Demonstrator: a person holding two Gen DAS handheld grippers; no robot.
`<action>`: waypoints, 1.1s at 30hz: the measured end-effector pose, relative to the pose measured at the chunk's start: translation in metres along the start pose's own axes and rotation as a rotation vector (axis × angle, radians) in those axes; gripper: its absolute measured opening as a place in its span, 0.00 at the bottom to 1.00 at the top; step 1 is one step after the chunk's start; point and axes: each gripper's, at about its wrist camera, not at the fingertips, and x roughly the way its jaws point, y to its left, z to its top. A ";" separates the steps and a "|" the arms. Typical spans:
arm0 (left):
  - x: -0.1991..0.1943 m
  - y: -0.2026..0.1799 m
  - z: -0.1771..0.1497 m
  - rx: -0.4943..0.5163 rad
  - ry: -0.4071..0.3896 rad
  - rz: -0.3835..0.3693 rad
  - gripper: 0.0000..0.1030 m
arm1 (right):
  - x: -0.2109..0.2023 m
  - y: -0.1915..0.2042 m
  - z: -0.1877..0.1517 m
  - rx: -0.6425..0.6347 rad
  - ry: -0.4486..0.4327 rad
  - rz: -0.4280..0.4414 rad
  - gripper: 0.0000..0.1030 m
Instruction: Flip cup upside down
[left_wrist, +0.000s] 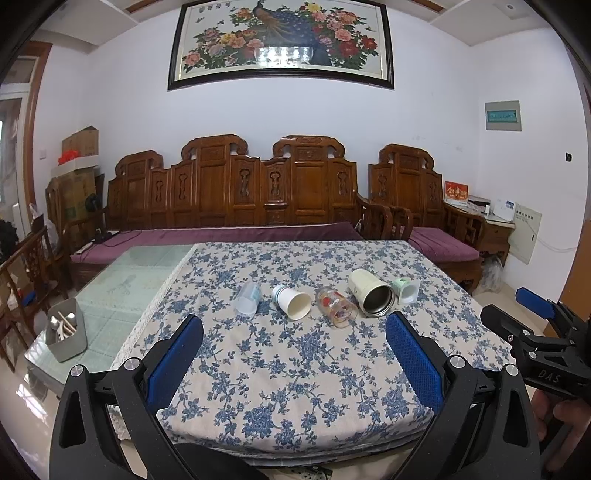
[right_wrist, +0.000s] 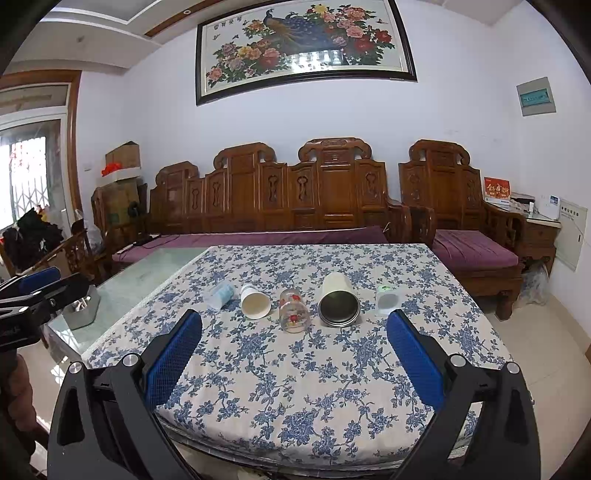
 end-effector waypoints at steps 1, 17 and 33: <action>0.000 0.000 0.000 0.000 0.000 0.000 0.93 | 0.000 0.000 0.000 0.001 0.000 0.000 0.98; -0.004 0.000 0.006 0.002 -0.006 -0.001 0.93 | -0.004 0.000 0.002 -0.001 -0.008 -0.001 0.98; -0.008 -0.005 0.006 0.009 -0.023 -0.004 0.93 | -0.004 0.000 0.001 0.001 -0.008 0.000 0.98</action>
